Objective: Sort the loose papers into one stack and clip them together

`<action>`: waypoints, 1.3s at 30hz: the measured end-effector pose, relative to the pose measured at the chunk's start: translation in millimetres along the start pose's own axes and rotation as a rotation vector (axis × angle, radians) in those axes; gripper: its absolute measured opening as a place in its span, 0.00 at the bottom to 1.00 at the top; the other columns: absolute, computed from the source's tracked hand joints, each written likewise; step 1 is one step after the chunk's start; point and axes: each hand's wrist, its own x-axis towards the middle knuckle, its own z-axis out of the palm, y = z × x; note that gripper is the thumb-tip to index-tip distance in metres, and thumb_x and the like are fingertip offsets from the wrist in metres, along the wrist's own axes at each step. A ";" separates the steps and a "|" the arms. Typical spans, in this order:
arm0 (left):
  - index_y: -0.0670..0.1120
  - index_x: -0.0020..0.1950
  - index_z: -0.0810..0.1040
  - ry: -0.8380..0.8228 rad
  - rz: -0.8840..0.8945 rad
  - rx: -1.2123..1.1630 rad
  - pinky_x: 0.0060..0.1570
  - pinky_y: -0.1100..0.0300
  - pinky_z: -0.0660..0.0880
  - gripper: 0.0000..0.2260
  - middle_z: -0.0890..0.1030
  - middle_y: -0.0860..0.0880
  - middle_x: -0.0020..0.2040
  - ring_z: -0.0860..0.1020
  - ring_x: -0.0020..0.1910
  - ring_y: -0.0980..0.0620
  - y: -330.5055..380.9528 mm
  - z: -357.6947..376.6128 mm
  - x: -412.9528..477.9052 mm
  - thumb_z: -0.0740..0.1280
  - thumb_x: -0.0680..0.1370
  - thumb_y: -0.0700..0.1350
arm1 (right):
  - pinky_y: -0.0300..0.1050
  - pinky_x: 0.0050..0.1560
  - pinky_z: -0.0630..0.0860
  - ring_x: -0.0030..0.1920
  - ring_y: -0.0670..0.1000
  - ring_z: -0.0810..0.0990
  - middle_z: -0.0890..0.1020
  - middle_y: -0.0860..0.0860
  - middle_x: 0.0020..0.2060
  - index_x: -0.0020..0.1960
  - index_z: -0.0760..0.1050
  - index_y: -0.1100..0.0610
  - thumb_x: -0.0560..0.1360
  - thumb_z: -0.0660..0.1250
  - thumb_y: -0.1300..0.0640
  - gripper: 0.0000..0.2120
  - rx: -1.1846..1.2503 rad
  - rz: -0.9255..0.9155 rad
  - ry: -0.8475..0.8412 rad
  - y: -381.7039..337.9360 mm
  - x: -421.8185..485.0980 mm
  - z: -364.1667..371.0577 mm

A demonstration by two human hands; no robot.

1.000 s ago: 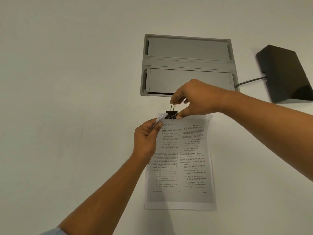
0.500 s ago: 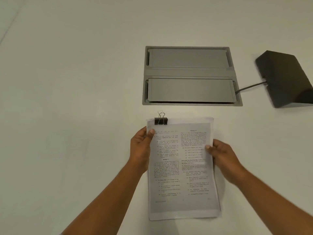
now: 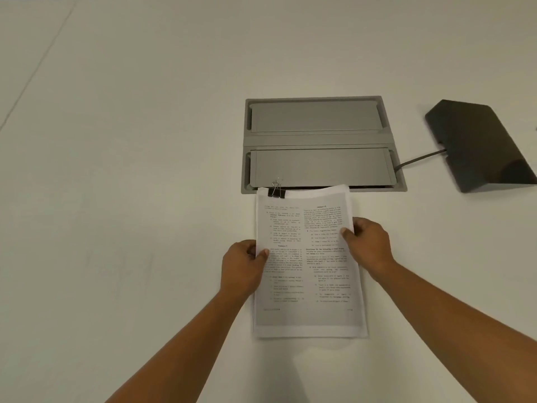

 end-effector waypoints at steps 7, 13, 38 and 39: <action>0.49 0.68 0.71 -0.010 -0.051 0.176 0.53 0.50 0.80 0.23 0.83 0.48 0.55 0.82 0.46 0.49 0.8 -0.9 -12.0 0.73 0.75 0.49 | 0.45 0.55 0.78 0.43 0.53 0.81 0.81 0.52 0.43 0.68 0.74 0.59 0.74 0.73 0.62 0.23 -0.047 -0.065 0.085 18.5 -13.1 -0.7; 0.50 0.58 0.72 -0.088 -0.070 0.288 0.45 0.57 0.80 0.18 0.84 0.50 0.49 0.81 0.42 0.52 -5.7 -4.8 -19.0 0.74 0.73 0.53 | 0.46 0.55 0.80 0.39 0.48 0.80 0.81 0.50 0.41 0.62 0.77 0.58 0.73 0.74 0.62 0.18 -0.059 -0.087 0.079 26.5 -17.9 -3.5; 0.49 0.77 0.29 -0.163 0.345 0.678 0.78 0.54 0.36 0.39 0.28 0.53 0.78 0.30 0.77 0.53 -55.1 14.9 -18.0 0.34 0.74 0.71 | 0.41 0.75 0.44 0.79 0.47 0.46 0.49 0.49 0.81 0.81 0.46 0.54 0.77 0.52 0.34 0.40 -0.551 -0.408 -0.111 54.4 -41.1 26.3; 0.50 0.77 0.29 -0.173 0.350 0.671 0.78 0.54 0.37 0.39 0.29 0.53 0.77 0.31 0.77 0.53 -53.0 11.6 -20.1 0.33 0.73 0.71 | 0.41 0.74 0.44 0.80 0.48 0.47 0.49 0.49 0.81 0.81 0.46 0.54 0.77 0.52 0.33 0.41 -0.525 -0.394 -0.122 51.0 -42.9 24.6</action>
